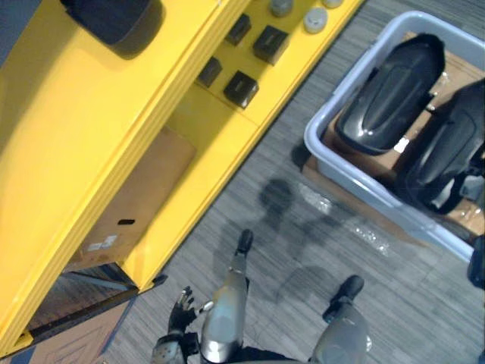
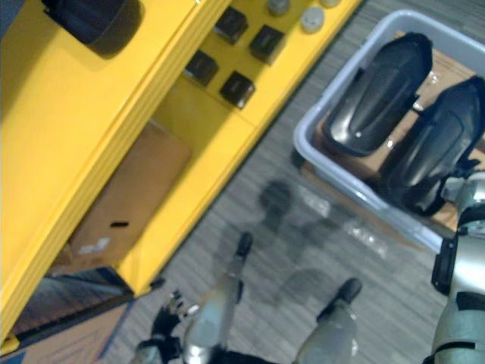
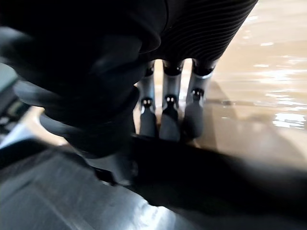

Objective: Walk over and take plastic housings, then place them on the shelf

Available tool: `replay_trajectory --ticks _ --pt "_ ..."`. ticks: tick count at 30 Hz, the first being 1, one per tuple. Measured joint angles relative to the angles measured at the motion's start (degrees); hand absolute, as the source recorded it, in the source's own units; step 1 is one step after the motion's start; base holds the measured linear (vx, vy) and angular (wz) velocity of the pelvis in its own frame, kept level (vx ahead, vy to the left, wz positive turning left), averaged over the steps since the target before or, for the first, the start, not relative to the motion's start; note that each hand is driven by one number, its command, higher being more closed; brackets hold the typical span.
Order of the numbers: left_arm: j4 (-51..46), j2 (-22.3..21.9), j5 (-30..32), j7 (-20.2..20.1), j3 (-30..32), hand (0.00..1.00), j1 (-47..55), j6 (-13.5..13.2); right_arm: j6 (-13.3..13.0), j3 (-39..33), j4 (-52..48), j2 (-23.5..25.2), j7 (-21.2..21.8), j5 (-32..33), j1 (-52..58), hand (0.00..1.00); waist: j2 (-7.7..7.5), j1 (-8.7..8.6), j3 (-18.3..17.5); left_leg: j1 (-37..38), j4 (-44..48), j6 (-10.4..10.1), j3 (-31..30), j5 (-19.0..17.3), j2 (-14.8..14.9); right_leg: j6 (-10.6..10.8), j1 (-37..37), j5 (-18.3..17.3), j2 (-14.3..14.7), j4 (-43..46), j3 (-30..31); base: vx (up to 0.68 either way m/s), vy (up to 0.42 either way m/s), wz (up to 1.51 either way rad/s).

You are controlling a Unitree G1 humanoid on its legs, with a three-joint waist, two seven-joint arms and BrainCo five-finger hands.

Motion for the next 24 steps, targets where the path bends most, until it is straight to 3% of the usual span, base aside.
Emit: replay_trajectory --ticks 6,9,16,20,24 --pt "-2.63 1.11 0.41 0.1 -1.07 0.0 0.69 1.22 -0.27 -3.86 2.92 0.07 -2.76 -3.35 0.18 1.0 -0.22 0.0 0.14 0.04 -0.01 0.04 -0.67 0.21 -0.21 0.0 0.8 -0.52 -0.26 0.41 -0.96 -0.05 -0.033 0.08" --pt "-3.9 1.43 0.75 0.06 -1.0 0.0 1.17 1.46 -3.15 -4.57 3.9 0.2 -6.0 -5.36 0.44 1.0 -0.65 -0.01 0.43 0.0 -0.04 0.03 -0.68 0.24 -0.22 0.04 0.84 -0.48 -0.22 0.25 -0.99 -0.05 -0.029 0.01" --pt "-6.04 2.99 0.73 0.05 -0.29 0.0 1.83 1.33 -12.76 -3.34 0.43 0.84 -12.89 -9.96 2.91 1.0 -3.03 -0.65 1.86 1.54 -1.44 -0.45 0.34 0.57 1.59 -0.53 1.82 0.75 1.75 -1.98 -0.57 -0.03 -0.049 -0.1" --pt "-6.07 3.62 1.21 1.0 1.51 0.0 1.99 0.57 -17.51 0.36 -6.31 3.13 -18.32 -10.51 6.8 1.0 -5.8 -1.92 1.59 4.91 -3.87 -0.51 2.86 1.08 2.86 -0.67 2.45 0.77 2.65 -2.42 1.32 -0.02 -0.065 -0.26" --pt "-8.89 3.76 2.87 2.42 4.19 0.0 1.88 -0.26 -19.05 1.42 -16.67 4.63 -22.74 -11.71 14.07 1.0 -8.03 -3.57 0.9 6.85 -5.0 -0.48 3.71 1.49 3.57 -0.88 3.91 0.91 3.47 -3.52 1.63 -0.03 -0.044 -0.09"
